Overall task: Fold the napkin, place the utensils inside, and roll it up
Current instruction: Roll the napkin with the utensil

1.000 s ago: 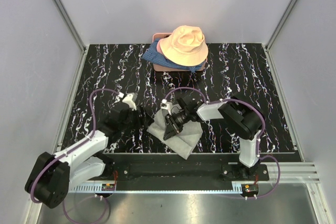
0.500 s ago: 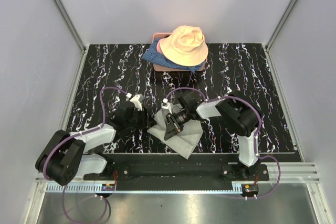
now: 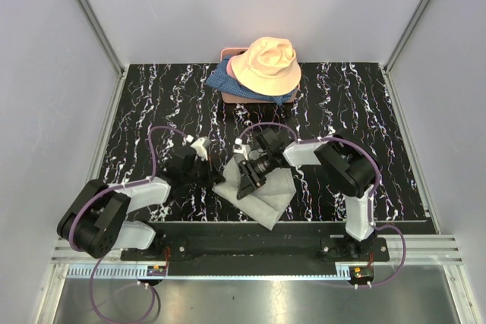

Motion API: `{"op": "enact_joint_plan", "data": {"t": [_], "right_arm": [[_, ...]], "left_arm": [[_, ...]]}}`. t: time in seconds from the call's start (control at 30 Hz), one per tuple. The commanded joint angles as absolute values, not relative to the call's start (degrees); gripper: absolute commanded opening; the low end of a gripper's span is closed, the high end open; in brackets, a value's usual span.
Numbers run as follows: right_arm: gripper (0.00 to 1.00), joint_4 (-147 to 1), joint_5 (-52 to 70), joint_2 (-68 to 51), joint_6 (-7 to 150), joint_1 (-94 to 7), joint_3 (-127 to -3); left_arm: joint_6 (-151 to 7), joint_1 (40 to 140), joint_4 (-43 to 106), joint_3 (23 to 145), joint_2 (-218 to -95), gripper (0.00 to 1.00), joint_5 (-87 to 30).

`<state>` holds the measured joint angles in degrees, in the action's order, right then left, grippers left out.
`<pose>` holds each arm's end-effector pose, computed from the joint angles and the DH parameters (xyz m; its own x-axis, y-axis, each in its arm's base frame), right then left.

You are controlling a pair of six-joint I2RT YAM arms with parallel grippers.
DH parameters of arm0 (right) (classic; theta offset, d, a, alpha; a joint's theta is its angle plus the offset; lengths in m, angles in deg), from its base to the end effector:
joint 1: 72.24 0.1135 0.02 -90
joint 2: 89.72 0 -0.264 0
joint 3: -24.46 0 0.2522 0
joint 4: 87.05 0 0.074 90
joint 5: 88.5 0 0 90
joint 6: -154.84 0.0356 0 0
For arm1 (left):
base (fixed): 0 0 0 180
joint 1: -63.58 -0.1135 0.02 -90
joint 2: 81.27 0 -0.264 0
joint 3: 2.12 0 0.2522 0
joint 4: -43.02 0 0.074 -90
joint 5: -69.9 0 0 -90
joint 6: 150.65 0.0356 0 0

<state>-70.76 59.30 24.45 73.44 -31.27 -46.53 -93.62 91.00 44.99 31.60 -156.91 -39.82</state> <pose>0.2515 0.2583 0.1017 -0.7438 -0.5404 -0.3933 -0.5691 0.2036 0.7966 0.1938 -0.1141 0.1317 -0.8391 -0.1418 -0.5252 0.2461 0.7620 -0.5990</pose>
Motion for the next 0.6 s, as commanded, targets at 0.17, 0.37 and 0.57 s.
{"op": "enact_joint_plan", "data": {"t": [0.17,0.37,0.57], "right_arm": [[0.66,-59.75,41.59,10.31,69.94,-31.90,-51.79],[0.74,-60.54,21.48,2.83,67.83,-21.54,-48.81],[0.78,-66.16,7.05,0.45,68.45,-12.76,-43.62]], "left_arm": [[-93.17,90.83,39.64,34.75,-159.32,0.00,-40.13],[-94.14,90.83,36.56,36.24,-159.58,0.00,-39.08],[-94.23,90.65,32.61,38.00,-159.67,0.00,-38.11]]}}
